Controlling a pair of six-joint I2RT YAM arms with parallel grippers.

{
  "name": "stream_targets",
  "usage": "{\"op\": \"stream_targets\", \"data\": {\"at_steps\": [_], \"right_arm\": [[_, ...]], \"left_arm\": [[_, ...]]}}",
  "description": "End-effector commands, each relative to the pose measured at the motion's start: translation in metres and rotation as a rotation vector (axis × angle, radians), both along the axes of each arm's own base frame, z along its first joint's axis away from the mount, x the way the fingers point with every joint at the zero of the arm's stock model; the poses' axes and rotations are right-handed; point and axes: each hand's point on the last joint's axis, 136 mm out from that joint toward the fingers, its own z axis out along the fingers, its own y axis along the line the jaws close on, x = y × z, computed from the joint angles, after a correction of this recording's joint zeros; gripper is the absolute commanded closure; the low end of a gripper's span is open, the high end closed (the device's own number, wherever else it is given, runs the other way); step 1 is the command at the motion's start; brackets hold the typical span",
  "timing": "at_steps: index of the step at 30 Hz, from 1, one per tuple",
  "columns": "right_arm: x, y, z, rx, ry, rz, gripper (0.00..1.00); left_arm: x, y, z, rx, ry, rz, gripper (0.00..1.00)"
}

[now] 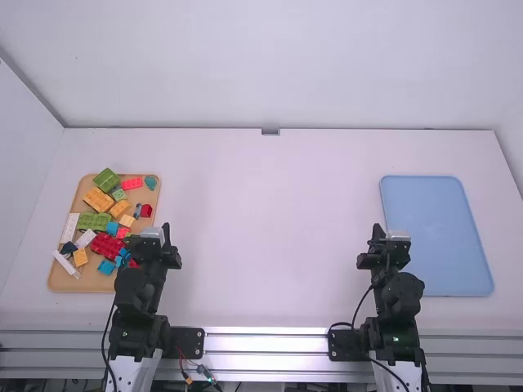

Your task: Assemble lego blocks to make yellow taxi

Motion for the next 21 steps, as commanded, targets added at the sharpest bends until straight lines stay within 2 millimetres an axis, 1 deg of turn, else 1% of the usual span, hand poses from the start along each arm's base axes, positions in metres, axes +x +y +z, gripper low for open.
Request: {"op": "stream_targets", "data": {"at_steps": [1, 11, 16, 21], "right_arm": [[0.0, 0.0, 0.0, 0.003, 0.001, -0.002, 0.99], [0.001, 0.001, 0.004, 0.003, 0.007, 0.009, 0.95], [0.003, 0.003, 0.01, 0.002, 0.02, 0.017, 0.9], [0.008, 0.005, 0.021, 0.003, 0.029, 0.032, 0.83]], "left_arm": [[0.0, 0.0, 0.0, 0.0, 0.0, 0.0, 1.0], [0.001, 0.001, 0.004, 0.005, 0.011, 0.005, 0.95], [0.002, 0.004, 0.009, 0.011, 0.025, 0.016, 0.9], [0.007, 0.009, 0.016, 0.021, 0.041, 0.045, 0.83]]}}
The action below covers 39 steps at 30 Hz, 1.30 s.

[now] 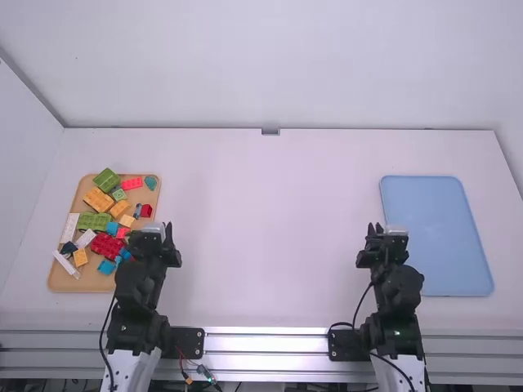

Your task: Assemble lego blocks to make yellow taxi

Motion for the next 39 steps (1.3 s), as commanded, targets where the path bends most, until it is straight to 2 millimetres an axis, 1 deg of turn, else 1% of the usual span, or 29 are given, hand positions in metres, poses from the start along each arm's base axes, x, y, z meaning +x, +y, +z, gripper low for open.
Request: {"op": "stream_targets", "data": {"at_steps": [1, 7, 11, 15, 16, 18, 19, 24, 28, 31, 33, 36, 39], "right_arm": [[0.003, 0.002, 0.026, 0.004, -0.037, 0.013, 0.81], [0.011, 0.008, 0.043, 0.004, -0.039, 0.042, 0.72], [0.023, 0.014, 0.056, 0.003, -0.039, 0.063, 0.64], [0.036, 0.017, 0.062, -0.001, -0.016, 0.068, 0.56], [0.037, 0.017, 0.062, -0.001, -0.013, 0.069, 0.55], [0.048, 0.021, 0.064, -0.005, 0.006, 0.076, 0.5], [0.049, 0.021, 0.064, -0.005, 0.007, 0.076, 0.49], [0.071, 0.034, 0.067, -0.059, 0.033, 0.13, 0.38], [0.085, 0.045, 0.069, -0.113, 0.037, 0.171, 0.31], [0.096, 0.053, 0.071, -0.128, 0.034, 0.193, 0.25], [0.105, 0.057, 0.071, -0.128, 0.039, 0.205, 0.22], [0.113, 0.062, 0.068, -0.135, 0.055, 0.217, 0.18], [0.121, 0.065, 0.063, -0.143, 0.079, 0.228, 0.14]], "left_arm": [[0.002, 0.008, 0.018, 0.018, -0.019, 0.036, 0.82], [0.01, 0.012, 0.026, 0.031, 0.008, 0.056, 0.72], [0.019, 0.015, 0.036, 0.041, 0.018, 0.067, 0.64], [0.029, 0.02, 0.045, 0.015, 0.023, 0.094, 0.56], [0.029, 0.02, 0.045, 0.014, 0.023, 0.095, 0.56], [0.037, 0.024, 0.051, 0.016, 0.03, 0.111, 0.5], [0.038, 0.024, 0.051, 0.015, 0.032, 0.113, 0.49], [0.05, 0.044, 0.062, -0.048, 0.081, 0.236, 0.38], [0.058, 0.052, 0.068, -0.048, 0.153, 0.276, 0.31], [0.063, 0.063, 0.068, -0.046, 0.235, 0.344, 0.26], [0.064, 0.077, 0.067, -0.06, 0.296, 0.439, 0.22], [0.07, 0.084, 0.069, -0.046, 0.353, 0.478, 0.18], [0.077, 0.095, 0.069, -0.054, 0.413, 0.524, 0.14]]}}
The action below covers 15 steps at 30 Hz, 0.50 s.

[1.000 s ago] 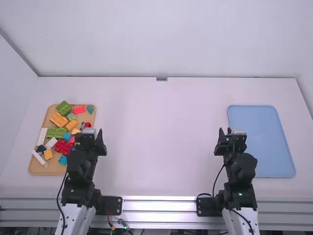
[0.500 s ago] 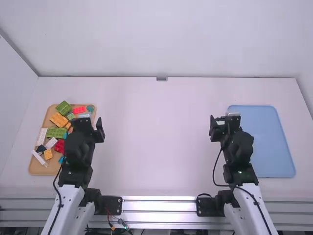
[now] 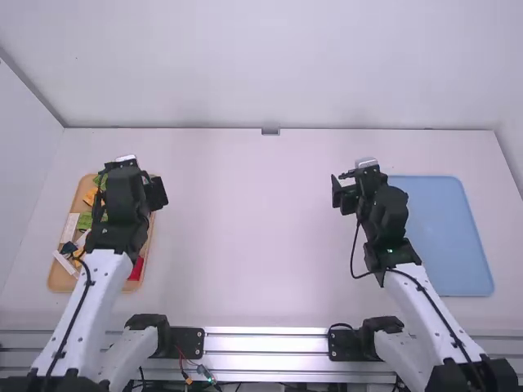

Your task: Assemble lego blocks to make yellow taxi

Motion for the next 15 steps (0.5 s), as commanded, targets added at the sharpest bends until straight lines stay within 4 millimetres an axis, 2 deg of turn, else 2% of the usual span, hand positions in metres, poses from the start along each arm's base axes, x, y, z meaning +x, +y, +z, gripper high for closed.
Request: {"op": "stream_targets", "data": {"at_steps": [1, 2, 3, 6, 7, 10, 15], "right_arm": [[0.011, 0.004, 0.01, -0.012, -0.013, 0.012, 0.12], [0.014, 0.004, 0.007, -0.015, -0.003, 0.011, 0.1], [0.015, 0.004, 0.007, -0.016, -0.001, 0.012, 0.1], [0.023, 0.004, -0.001, -0.025, 0.026, 0.012, 0.06], [0.024, 0.004, -0.001, -0.026, 0.027, 0.013, 0.06], [0.029, 0.006, -0.004, -0.031, 0.033, 0.019, 0.03], [0.033, 0.01, -0.005, -0.037, 0.035, 0.029, 0.01]], "left_arm": [[0.005, 0.027, 0.013, -0.007, 0.002, 0.131, 0.12], [0.005, 0.038, 0.011, -0.027, 0.026, 0.178, 0.1], [0.006, 0.041, 0.01, -0.033, 0.033, 0.188, 0.1], [0.019, 0.068, -0.001, -0.139, 0.107, 0.225, 0.06], [0.02, 0.069, -0.002, -0.144, 0.11, 0.227, 0.06], [0.025, 0.097, -0.02, -0.225, 0.203, 0.286, 0.03], [0.026, 0.123, -0.044, -0.328, 0.317, 0.375, 0.01]]}}
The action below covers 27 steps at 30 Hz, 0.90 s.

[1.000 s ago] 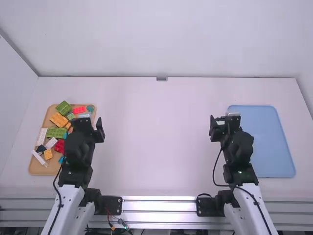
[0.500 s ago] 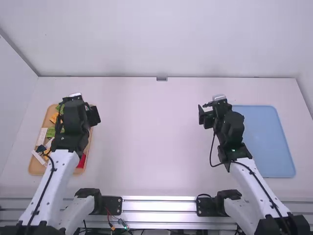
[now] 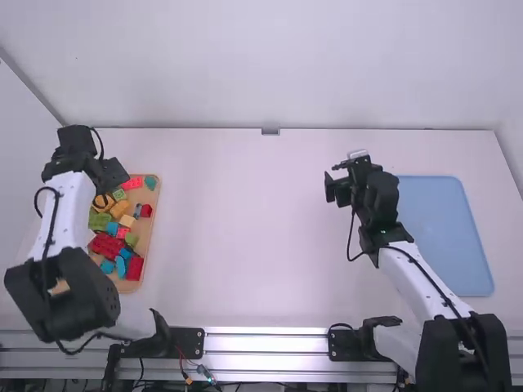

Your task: Assemble lego blocks to make yellow taxi

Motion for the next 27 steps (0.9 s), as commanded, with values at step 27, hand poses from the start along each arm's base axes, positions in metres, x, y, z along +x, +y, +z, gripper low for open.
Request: {"op": "stream_targets", "data": {"at_steps": [27], "right_arm": [[0.008, 0.003, 0.014, 0.003, -0.029, 0.01, 0.01]], "left_arm": [[0.036, 0.075, -0.092, -0.277, 0.099, 0.062, 0.17]]}}
